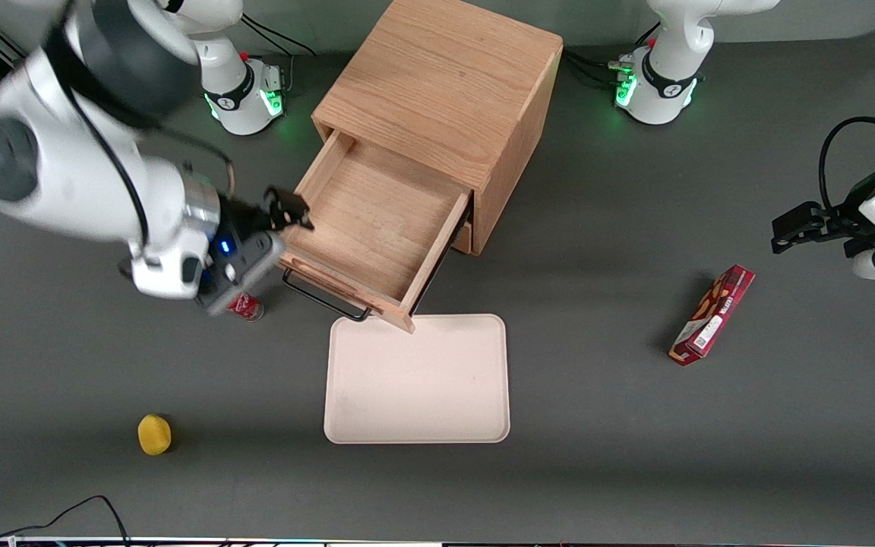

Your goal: Open upper drawer

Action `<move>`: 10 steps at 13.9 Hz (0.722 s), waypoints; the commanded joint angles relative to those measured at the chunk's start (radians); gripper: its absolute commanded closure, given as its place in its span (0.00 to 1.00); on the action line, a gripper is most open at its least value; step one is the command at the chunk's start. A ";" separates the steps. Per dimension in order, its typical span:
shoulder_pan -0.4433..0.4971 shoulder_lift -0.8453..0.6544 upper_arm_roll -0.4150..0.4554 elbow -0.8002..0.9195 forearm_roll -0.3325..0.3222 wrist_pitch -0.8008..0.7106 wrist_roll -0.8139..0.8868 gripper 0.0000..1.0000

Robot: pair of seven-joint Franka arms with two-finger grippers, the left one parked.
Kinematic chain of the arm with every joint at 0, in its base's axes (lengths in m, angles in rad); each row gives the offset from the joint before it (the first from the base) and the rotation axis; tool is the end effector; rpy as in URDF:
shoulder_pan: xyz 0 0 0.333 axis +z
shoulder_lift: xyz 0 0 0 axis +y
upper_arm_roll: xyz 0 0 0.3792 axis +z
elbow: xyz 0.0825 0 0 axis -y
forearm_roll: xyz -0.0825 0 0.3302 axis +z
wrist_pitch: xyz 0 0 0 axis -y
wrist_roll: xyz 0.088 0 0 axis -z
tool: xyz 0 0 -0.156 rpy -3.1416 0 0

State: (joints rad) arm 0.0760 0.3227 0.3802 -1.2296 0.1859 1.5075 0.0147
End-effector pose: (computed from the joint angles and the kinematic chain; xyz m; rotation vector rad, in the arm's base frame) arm 0.5465 0.2527 0.6127 -2.7810 -0.6141 0.1294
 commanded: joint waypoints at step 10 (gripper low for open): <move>-0.061 -0.554 -0.253 -0.628 -0.201 0.108 0.214 0.00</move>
State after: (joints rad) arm 0.0259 -0.0092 0.1661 -1.5236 -0.0205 1.4510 0.2892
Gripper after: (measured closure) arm 0.000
